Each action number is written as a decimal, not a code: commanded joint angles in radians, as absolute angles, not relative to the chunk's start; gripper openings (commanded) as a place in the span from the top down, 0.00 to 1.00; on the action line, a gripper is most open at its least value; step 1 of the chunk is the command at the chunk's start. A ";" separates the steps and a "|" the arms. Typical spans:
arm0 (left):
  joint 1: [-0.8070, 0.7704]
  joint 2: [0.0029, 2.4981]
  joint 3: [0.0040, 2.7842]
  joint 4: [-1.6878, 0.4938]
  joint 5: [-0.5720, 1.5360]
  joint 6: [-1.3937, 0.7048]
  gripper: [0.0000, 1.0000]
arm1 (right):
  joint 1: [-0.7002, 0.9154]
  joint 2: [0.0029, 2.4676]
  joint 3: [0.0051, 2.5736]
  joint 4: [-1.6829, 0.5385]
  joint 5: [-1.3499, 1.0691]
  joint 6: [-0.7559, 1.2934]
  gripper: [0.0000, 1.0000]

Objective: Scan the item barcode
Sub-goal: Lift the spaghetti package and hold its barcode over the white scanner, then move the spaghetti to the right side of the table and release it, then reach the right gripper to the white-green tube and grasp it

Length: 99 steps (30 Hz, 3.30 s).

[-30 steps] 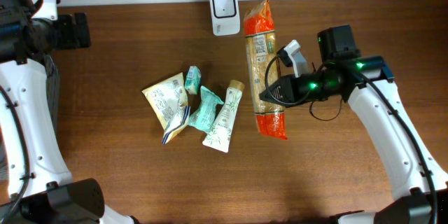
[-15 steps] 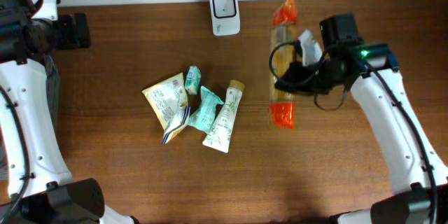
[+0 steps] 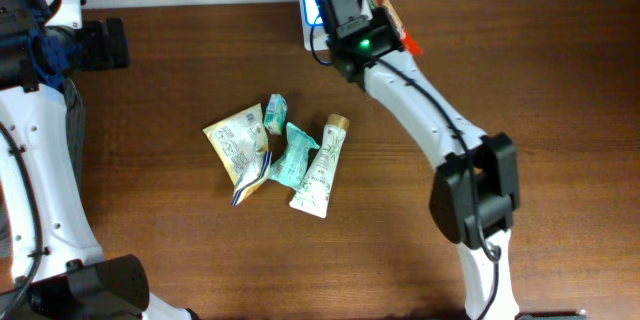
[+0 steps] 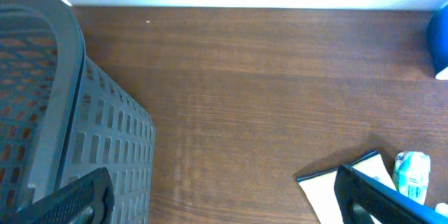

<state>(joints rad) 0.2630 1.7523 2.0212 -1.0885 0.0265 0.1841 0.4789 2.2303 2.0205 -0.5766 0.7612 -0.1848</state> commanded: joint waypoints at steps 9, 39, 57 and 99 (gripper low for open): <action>0.265 1.753 2.020 -1.087 0.034 0.200 0.01 | 0.482 2.443 2.085 -0.143 1.007 -0.658 0.96; 0.265 1.753 2.020 -1.087 0.034 0.200 0.01 | -0.212 1.841 1.596 -1.338 0.328 0.104 0.96; 0.265 1.753 2.020 -1.087 0.034 0.200 0.01 | -0.128 1.840 1.714 -1.264 -0.564 -0.138 0.31; 0.265 1.753 2.020 -1.087 0.034 0.200 0.01 | 0.549 2.192 1.697 -1.061 -0.157 0.480 0.57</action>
<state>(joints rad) 0.2630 1.7523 2.0216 -1.0889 0.0269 0.1841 0.5419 2.1651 1.7023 -1.0405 -0.2516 0.4534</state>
